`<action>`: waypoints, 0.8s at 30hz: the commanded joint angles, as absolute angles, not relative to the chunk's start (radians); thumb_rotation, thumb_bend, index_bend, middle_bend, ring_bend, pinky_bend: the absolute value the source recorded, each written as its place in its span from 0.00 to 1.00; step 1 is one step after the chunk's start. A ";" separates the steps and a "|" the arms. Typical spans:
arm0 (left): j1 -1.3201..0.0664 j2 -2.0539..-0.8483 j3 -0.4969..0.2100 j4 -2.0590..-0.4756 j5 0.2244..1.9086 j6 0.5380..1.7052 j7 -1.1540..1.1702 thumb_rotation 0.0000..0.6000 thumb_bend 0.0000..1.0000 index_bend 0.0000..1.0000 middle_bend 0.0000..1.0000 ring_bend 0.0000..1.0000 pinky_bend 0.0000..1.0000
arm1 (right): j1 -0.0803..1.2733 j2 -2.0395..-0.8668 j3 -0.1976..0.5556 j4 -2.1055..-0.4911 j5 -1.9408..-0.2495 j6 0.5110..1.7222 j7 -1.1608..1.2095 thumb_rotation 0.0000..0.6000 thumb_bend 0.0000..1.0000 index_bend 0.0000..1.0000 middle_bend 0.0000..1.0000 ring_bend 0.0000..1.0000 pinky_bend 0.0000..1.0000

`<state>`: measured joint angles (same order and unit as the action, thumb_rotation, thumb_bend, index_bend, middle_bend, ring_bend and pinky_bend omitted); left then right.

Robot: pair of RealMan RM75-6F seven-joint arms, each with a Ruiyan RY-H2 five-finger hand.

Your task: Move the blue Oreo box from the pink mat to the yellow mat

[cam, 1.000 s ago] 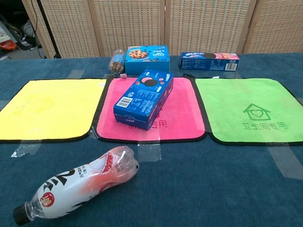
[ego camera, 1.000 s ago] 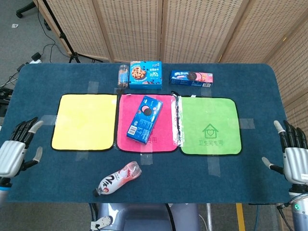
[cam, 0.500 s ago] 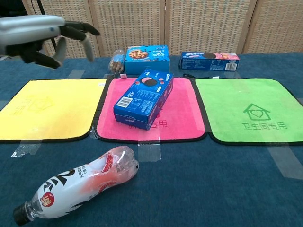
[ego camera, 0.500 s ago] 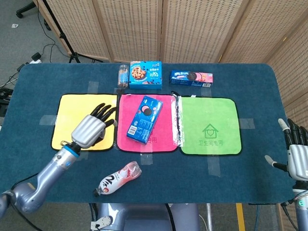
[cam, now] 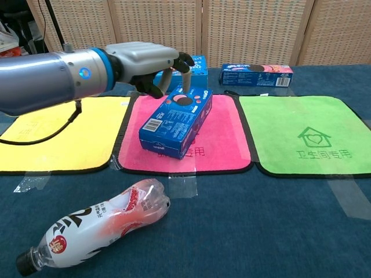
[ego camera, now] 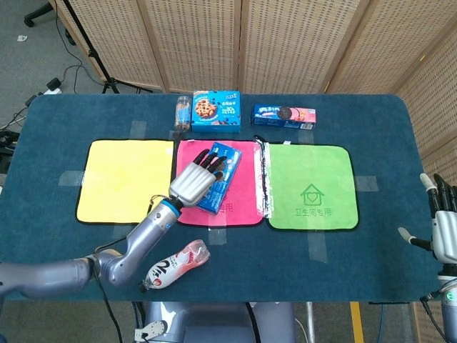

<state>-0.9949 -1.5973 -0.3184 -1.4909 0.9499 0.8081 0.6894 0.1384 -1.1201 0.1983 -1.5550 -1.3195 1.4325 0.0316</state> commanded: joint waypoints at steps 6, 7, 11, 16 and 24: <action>-1.191 -1.825 -0.311 -1.180 0.777 0.726 0.787 1.00 1.00 0.23 0.00 0.00 0.02 | 0.146 -1.121 0.220 -1.523 -1.258 1.394 0.048 1.00 0.00 0.00 0.00 0.00 0.00; -1.209 -1.851 -0.309 -1.142 0.760 0.718 0.790 1.00 1.00 0.22 0.00 0.00 0.02 | 0.147 -1.121 0.222 -1.521 -1.253 1.392 0.050 1.00 0.00 0.00 0.00 0.00 0.00; -1.245 -1.899 -0.295 -1.070 0.749 0.696 0.789 1.00 1.00 0.22 0.00 0.00 0.02 | 0.145 -1.120 0.224 -1.519 -1.246 1.389 0.055 1.00 0.00 0.00 0.00 0.00 0.00; -1.287 -1.958 -0.289 -0.988 0.749 0.667 0.772 1.00 1.00 0.22 0.00 0.01 0.02 | 0.143 -1.119 0.225 -1.513 -1.236 1.384 0.060 1.00 0.00 0.00 0.00 0.00 0.00; -1.324 -2.000 -0.255 -0.916 0.745 0.646 0.797 1.00 1.00 0.24 0.00 0.01 0.02 | 0.138 -1.116 0.231 -1.505 -1.223 1.385 0.074 1.00 0.00 0.00 0.00 0.00 0.00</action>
<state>-1.3246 -1.9980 -0.2601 -0.9217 0.7542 0.6492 0.7924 0.1396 -1.1172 0.2300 -1.5062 -1.2244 1.3832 0.0717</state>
